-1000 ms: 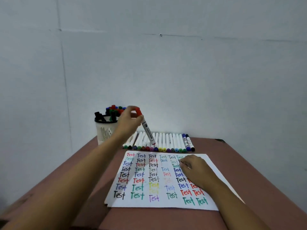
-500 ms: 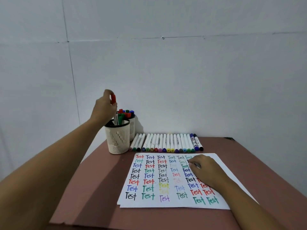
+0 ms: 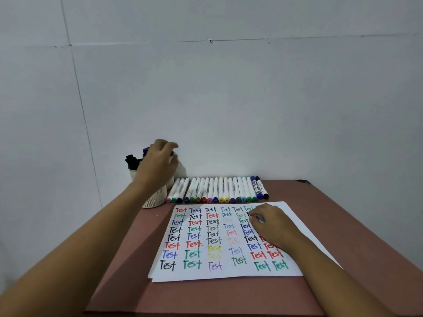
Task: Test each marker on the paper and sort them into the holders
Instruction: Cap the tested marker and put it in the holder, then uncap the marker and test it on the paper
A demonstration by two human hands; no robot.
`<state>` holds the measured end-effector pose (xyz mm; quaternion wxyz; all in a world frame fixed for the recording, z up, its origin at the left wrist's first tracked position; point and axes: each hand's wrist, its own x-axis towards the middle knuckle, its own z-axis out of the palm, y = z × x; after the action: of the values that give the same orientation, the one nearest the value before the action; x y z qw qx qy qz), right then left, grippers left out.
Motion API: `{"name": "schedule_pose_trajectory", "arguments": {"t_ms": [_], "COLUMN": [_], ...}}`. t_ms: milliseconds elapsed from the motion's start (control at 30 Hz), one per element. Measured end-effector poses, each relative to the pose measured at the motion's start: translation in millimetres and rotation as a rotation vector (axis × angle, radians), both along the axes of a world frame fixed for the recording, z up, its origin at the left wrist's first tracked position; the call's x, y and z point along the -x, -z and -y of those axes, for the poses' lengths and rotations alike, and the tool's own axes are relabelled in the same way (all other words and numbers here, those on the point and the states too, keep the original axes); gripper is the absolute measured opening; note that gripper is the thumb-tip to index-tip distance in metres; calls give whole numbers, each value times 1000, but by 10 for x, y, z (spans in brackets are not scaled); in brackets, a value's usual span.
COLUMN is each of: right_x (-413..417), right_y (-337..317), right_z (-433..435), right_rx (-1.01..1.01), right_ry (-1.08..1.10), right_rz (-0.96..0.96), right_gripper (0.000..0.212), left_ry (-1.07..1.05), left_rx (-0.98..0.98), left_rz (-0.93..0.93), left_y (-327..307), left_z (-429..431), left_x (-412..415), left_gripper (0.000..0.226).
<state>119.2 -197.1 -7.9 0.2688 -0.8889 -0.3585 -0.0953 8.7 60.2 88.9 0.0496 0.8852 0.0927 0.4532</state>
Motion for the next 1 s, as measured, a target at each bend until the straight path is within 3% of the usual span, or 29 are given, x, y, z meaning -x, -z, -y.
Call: {"name": "schedule_pose_trajectory", "arguments": {"t_ms": [133, 433, 533, 600, 733, 800, 900, 1000], "right_x": [32, 77, 34, -52, -450, -577, -675, -757], "right_y": [-23, -42, -138, -215, -328, -344, -334, -287], "right_z": [-3, -13, -36, -57, -147, -167, -213, -310], "right_rx": [12, 57, 39, -83, -313, -263, -35, -116], "right_ry": [8, 63, 70, 107, 349, 429, 412, 493], "right_rz": [0, 45, 8, -76, -202, -212, -238, -302], "right_gripper": [32, 31, 26, 22, 25, 22, 24, 17], "left_ry": [156, 266, 283, 287, 296, 293, 291, 291], "left_rx": [105, 240, 233, 222, 227, 228, 220, 214], "left_rz": [-89, -523, -534, -542, -526, -534, -537, -528], "left_y": [214, 925, 935, 938, 945, 951, 951, 945], "left_z": [471, 830, 802, 813, 814, 800, 807, 820], "left_x": [-167, -438, -454, -469, -498, -505, -504, -500], "left_gripper": [27, 31, 30, 30, 29, 29, 30, 30]}}
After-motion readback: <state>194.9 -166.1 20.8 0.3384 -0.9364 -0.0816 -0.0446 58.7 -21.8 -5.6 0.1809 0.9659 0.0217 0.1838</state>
